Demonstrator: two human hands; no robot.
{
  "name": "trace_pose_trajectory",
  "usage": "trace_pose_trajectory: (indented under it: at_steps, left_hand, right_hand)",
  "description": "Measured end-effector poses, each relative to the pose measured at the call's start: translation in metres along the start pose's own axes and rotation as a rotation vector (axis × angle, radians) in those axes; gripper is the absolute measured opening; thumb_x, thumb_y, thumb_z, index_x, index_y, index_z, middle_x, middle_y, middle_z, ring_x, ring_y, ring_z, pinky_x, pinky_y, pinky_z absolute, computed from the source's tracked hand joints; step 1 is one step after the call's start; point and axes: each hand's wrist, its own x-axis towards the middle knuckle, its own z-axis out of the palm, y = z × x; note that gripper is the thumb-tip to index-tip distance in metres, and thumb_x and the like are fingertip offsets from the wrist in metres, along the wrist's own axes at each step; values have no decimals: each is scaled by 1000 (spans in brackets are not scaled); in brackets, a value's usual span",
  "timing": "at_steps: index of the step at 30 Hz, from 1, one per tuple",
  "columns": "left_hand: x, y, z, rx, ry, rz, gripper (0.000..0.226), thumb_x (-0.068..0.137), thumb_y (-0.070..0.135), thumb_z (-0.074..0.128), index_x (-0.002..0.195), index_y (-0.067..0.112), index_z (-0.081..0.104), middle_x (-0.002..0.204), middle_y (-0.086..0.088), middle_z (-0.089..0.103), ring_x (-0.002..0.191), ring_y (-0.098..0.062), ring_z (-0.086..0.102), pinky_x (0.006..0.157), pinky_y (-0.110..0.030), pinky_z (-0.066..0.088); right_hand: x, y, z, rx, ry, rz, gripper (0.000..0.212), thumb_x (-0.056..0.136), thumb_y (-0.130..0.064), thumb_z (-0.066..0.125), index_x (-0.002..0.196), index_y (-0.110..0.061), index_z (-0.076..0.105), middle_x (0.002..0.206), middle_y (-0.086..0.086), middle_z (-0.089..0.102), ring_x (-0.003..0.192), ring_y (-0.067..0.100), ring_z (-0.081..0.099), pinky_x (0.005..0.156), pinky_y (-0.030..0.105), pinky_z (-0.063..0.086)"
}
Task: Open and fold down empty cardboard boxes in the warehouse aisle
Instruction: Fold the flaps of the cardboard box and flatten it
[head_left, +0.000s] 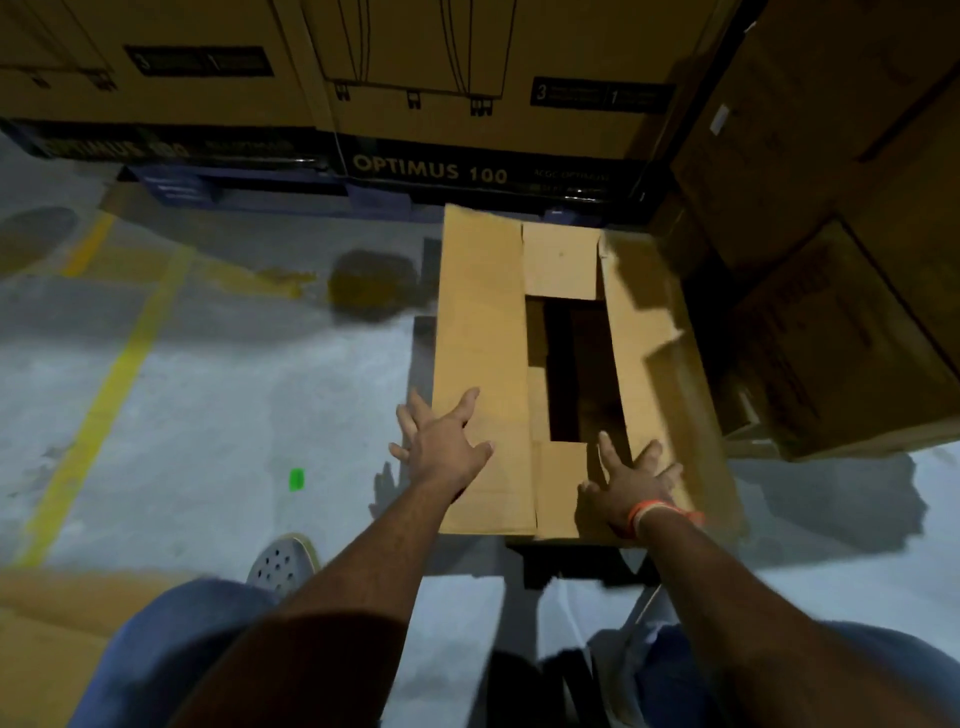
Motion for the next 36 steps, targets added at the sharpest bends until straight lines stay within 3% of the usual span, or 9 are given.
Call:
trace_pose_trajectory:
  at_steps: [3,6,12,17,22,25,27,32,36]
  left_hand:
    - [9,-6,4,-161,40,50,73,90,33,75,153,45,39,157,-10,29,139,-29,45,113,-39,40]
    - [20,-21,2,-448,-1,82,55,91,10,73,140,32,61,142,2,60,131,-16,56,107,-21,40]
    - [17,-25,-22,-529,38,7,47,94,4,69,132,32,68,139,5,62,120,-12,61,99,-17,41]
    - [-3,-56,-61,-462,214,-42,46,92,6,71,129,32,70,134,0,67,121,-21,63,102,-26,48]
    - [-22,-90,-102,-329,349,-16,47,93,10,70,135,31,67,134,0,67,123,-23,62,102,-33,52]
    - [-23,-106,-113,-47,365,-16,56,93,7,64,142,34,59,140,-6,52,129,-30,51,103,-38,46]
    - [-25,-105,-112,248,342,-42,63,90,7,65,143,39,54,156,-10,22,141,-33,24,111,-44,31]
    - [-27,-87,-83,559,189,-15,69,93,23,64,153,39,34,164,-17,-29,151,-44,-18,121,-59,6]
    - [-32,-80,-56,403,15,-100,81,94,42,61,159,43,14,163,-15,-30,150,-46,-22,119,-65,5]
  right_hand:
    - [3,0,11,-29,-10,-58,81,98,-48,54,150,-59,-7,160,11,-36,144,54,-25,107,81,18]
    - [8,-1,11,-50,-13,-73,77,99,-41,53,151,-60,-1,159,9,-37,144,53,-27,106,82,18]
    - [-3,-20,9,-119,-3,-76,71,97,-34,57,153,-50,15,161,4,-34,148,47,-23,105,81,22]
    - [-22,-32,8,-154,9,-163,99,89,-7,61,154,-53,2,162,2,-33,150,44,-19,109,75,26]
    - [-51,-58,12,-118,162,-332,93,94,-27,61,157,-44,-6,167,5,-19,153,39,8,115,53,37]
    - [-63,-62,-9,-149,334,-368,102,92,-16,64,159,-34,-12,167,5,-16,151,31,22,110,42,46]
    - [-67,-54,-28,-251,406,-334,95,94,-3,54,160,-30,-9,164,7,-28,154,35,-5,118,53,31]
    - [-70,-24,-42,-549,583,-287,57,96,-9,54,150,-24,41,159,16,-36,144,45,-33,120,65,-3]
    - [-61,-18,-23,-596,444,-294,82,97,-8,48,161,-26,1,162,19,-26,146,43,-30,119,63,-11]
